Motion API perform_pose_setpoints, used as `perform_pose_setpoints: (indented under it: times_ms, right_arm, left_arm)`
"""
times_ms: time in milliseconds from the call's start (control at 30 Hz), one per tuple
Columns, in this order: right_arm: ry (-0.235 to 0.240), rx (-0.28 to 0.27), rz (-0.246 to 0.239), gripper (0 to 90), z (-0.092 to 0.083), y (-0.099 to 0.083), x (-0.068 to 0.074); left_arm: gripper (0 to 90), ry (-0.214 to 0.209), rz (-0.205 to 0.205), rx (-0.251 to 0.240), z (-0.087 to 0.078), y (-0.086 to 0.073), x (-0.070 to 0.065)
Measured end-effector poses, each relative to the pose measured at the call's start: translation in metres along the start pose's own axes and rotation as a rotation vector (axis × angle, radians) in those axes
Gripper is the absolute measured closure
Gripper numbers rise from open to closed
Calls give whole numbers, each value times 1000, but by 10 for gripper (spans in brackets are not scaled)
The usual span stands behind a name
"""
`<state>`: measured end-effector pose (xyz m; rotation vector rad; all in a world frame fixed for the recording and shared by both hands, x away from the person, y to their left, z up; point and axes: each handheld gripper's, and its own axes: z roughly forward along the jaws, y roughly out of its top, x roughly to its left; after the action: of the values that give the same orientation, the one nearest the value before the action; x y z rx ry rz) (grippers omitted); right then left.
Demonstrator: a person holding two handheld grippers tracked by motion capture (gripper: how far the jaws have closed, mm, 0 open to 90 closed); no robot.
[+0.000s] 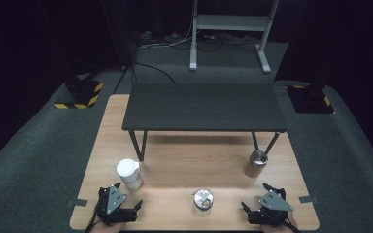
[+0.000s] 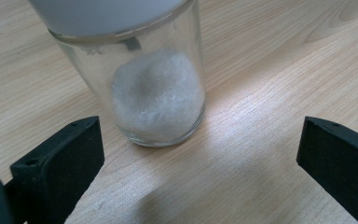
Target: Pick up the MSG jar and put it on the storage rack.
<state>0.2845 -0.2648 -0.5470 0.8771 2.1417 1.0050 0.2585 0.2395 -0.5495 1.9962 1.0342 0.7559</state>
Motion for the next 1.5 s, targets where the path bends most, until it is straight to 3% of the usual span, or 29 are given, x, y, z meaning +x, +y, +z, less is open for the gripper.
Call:
perform_pose_setpoints:
  times_ms: [133,333,833,1033,1500]
  right_arm:
    - [5,-8,19,0,-1,-1,-2]
    - [-6,0,-25,0,0,0,3]
    - [-12,-2,-25,0,0,0,3]
    - [-5,5,-38,0,0,0,4]
    - [2,-6,-19,0,-1,0,2]
  left_arm:
    - [9,-2,-1,8,1,0,0]
    - [9,-5,3,13,1,1,0]
    - [9,-11,-4,1,0,0,1]
    - [9,-7,-20,-14,-1,-1,2]
    - [9,-2,-59,-45,-9,-2,7]
